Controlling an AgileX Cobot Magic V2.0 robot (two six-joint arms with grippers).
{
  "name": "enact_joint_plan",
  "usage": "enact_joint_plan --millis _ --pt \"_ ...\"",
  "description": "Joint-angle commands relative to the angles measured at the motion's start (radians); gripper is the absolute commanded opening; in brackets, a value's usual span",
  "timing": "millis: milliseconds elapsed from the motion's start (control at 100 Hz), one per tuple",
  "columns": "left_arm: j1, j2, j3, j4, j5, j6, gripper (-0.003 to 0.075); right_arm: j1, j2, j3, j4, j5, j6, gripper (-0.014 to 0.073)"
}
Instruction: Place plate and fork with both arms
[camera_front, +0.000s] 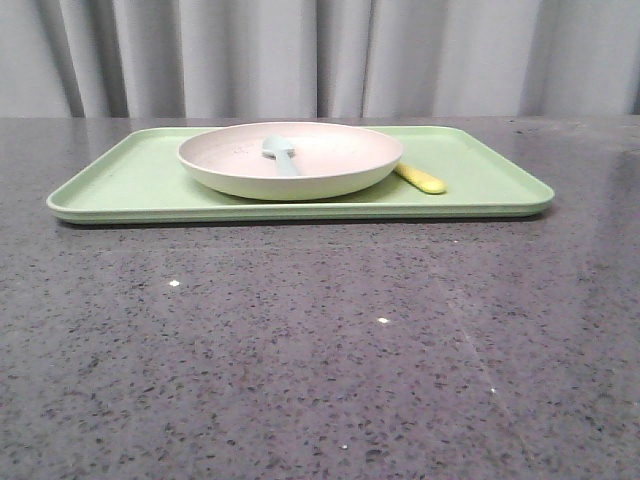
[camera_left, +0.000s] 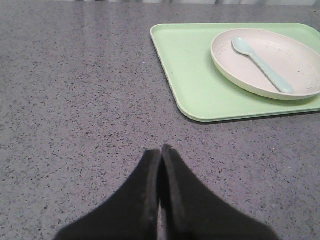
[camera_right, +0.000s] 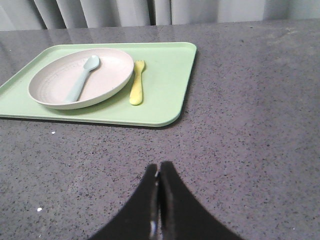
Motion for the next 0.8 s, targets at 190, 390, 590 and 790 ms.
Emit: enact_joint_plan --millis 190,390,590,790 --pt "0.003 0.009 -0.026 -0.024 -0.069 0.001 -0.002 -0.006 0.01 -0.024 -0.02 -0.082 -0.002 -0.0068" --pt "0.003 0.009 -0.017 -0.024 -0.071 0.001 -0.002 -0.006 0.01 -0.024 -0.02 -0.082 -0.002 -0.0068" --pt "0.003 0.008 0.01 -0.022 -0.109 0.001 -0.002 -0.006 0.01 -0.024 -0.02 -0.082 -0.002 -0.0068" --pt "0.003 -0.031 0.105 0.026 -0.385 0.001 -0.002 -0.006 0.01 -0.024 -0.02 -0.082 -0.002 -0.0068"
